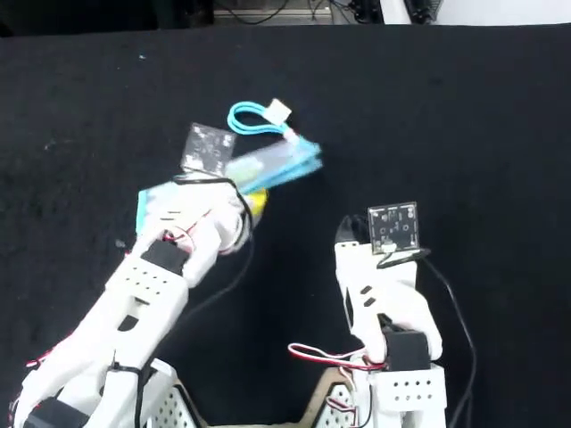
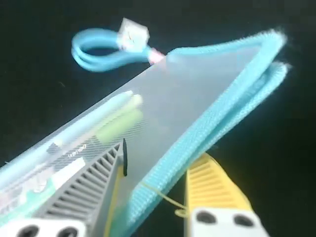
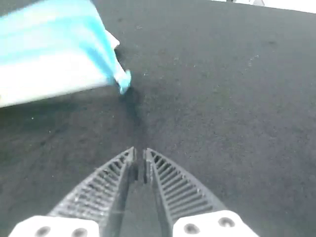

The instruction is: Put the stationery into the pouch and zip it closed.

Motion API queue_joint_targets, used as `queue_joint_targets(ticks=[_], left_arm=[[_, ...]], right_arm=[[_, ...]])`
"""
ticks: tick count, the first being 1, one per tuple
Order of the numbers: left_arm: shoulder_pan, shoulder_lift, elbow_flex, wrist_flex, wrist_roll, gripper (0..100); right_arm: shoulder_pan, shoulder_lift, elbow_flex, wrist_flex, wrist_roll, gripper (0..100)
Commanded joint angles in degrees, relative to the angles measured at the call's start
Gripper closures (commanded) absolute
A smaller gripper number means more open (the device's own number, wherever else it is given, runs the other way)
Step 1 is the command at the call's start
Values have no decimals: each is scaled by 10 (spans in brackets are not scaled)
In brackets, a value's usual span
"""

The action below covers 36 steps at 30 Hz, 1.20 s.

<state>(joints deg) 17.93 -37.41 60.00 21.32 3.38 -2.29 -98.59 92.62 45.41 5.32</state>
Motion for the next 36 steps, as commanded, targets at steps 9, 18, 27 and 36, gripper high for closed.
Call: queue_joint_targets(ticks=[9, 18, 27, 36], left_arm=[[2, -97, -147, 169, -38, 809], [-104, -178, -153, 200, -39, 730], [-283, -239, -76, 254, -121, 808], [-396, -426, 127, 359, -163, 973]], right_arm=[[11, -11, -2, -11, 2, 978], [11, -11, -1, -11, 2, 978], [11, -15, 8, -15, 2, 974], [0, -16, 2, 5, 2, 976]])
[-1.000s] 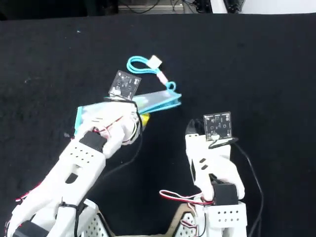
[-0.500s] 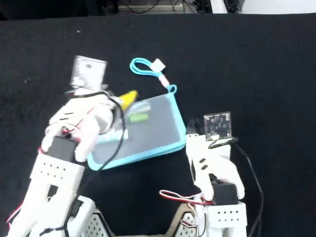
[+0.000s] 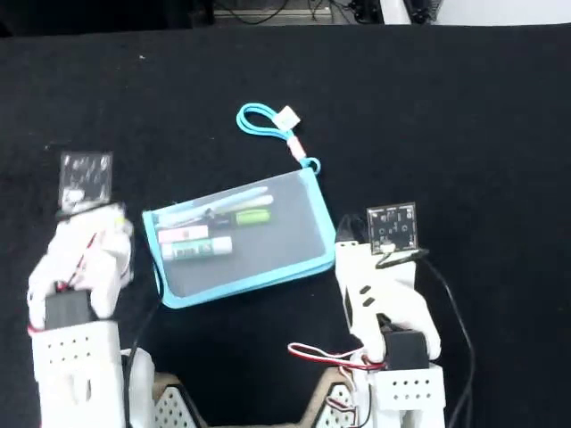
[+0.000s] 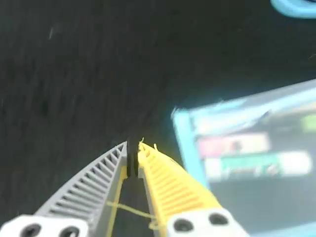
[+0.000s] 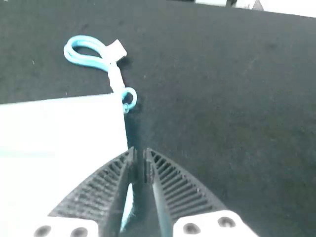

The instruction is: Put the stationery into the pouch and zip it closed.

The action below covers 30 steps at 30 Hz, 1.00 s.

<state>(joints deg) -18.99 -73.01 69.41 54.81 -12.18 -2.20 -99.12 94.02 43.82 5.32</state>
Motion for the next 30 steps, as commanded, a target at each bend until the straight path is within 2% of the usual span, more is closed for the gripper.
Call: queue_joint_targets(ticks=[1, 8, 14, 19, 25, 27, 30], left_arm=[[-35, -101, 51, 37, -7, 970], [-37, -326, 178, 123, -7, 956], [-2, -291, 188, 171, -5, 959], [6, -291, 217, 170, -4, 959], [7, -291, 253, 137, -3, 959], [31, -291, 258, 117, 9, 959], [103, -291, 280, 84, 25, 959]], right_arm=[[-1, -11, -20, 41, -2, 976], [2, -11, -73, 170, -3, 976], [2, -11, -74, 238, -3, 976], [3, -11, -65, 283, -3, 976], [2, -11, 29, 247, -3, 973], [3, -11, 29, 247, -3, 975], [3, -11, 28, 256, -3, 973]])
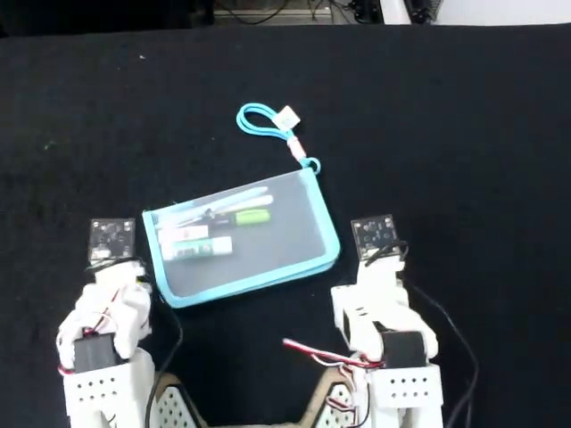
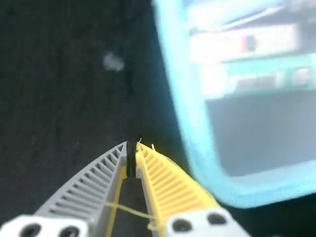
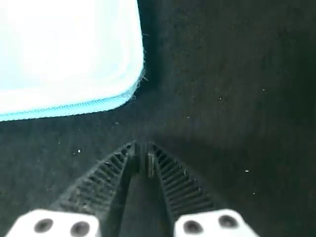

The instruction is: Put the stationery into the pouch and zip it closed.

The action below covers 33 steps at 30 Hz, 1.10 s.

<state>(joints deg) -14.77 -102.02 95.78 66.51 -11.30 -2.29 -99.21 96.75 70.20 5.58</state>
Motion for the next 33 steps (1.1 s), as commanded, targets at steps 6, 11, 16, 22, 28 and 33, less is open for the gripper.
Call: queue_joint_targets(ticks=[6, 11, 16, 22, 28, 33], left_arm=[[219, 0, 17, -69, 19, 959], [278, 0, 17, -90, 20, 960], [169, 0, 17, -57, 17, 960], [12, -1, 17, -44, 20, 960], [28, 0, 17, 5, 55, 960], [98, 0, 17, 13, 113, 960]], right_arm=[[4, -10, 2, -7, -4, 975], [3, -7, 2, -5, -4, 975], [-1, -10, 2, 4, -5, 975], [2, -10, 2, 4, -5, 975], [2, -10, 2, 4, -5, 975], [2, -10, 2, 4, -5, 975]])
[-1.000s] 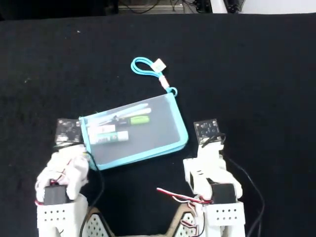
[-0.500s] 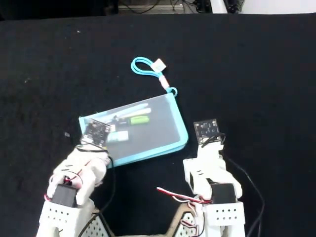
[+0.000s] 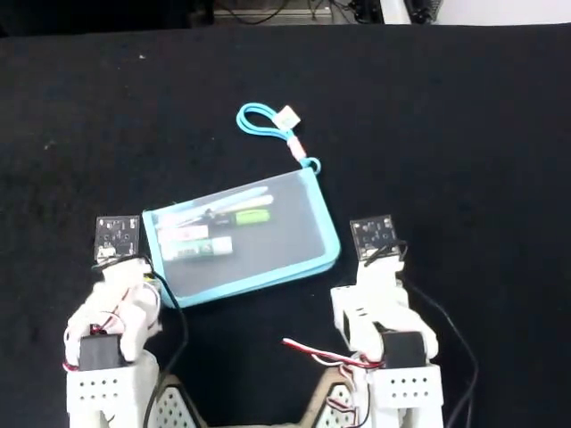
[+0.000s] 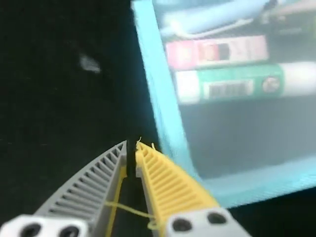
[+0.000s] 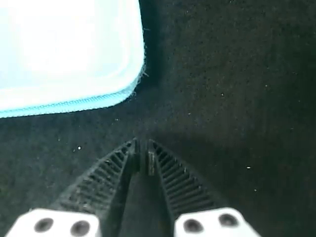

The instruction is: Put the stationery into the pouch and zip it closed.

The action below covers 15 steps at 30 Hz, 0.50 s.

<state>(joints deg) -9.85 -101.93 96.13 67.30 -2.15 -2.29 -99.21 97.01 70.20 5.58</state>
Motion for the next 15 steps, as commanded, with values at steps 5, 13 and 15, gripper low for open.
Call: queue_joint_targets(ticks=[5, 13, 15], left_arm=[[169, -1, 14, 0, 25, 960], [221, -1, 14, 4, 22, 960], [179, -1, 14, 5, 22, 960]], right_arm=[[2, -10, 0, 4, -5, 975], [2, -10, 0, 4, -5, 975], [2, -10, 0, 4, -5, 975]])
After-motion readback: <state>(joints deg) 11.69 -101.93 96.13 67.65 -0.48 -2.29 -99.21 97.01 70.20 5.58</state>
